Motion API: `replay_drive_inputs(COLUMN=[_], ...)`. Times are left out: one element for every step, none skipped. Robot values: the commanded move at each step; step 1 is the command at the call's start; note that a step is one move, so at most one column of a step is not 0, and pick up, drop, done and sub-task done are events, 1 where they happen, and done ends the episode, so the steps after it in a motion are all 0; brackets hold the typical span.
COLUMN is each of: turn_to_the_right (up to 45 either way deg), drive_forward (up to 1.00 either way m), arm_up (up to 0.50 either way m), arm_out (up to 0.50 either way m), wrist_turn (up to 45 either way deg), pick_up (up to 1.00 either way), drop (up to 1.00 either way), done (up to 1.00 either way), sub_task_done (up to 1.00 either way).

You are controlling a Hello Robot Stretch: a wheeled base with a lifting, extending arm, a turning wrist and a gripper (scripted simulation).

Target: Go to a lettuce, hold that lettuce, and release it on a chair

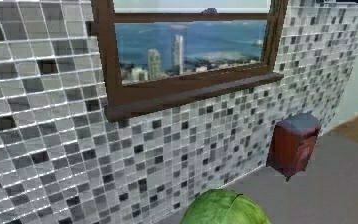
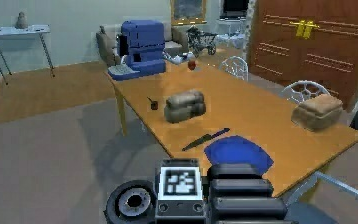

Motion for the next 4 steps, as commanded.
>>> replay_drive_inputs(turn_to_the_right=[45.0,9.0,0.0,3.0], drive_forward=[0.00,0.00,1.00,0.00], arm_up=[0.00,0.00,0.00,0.00], arm_out=[0.00,0.00,0.00,0.00], wrist_turn=[0.0,0.0,0.0,0.0], pick_up=[0.00,0.00,0.00,0.00], drop=[0.00,0.00,0.00,0.00], done=[0.00,0.00,0.00,0.00], sub_task_done=[0.00,0.00,0.00,0.00])
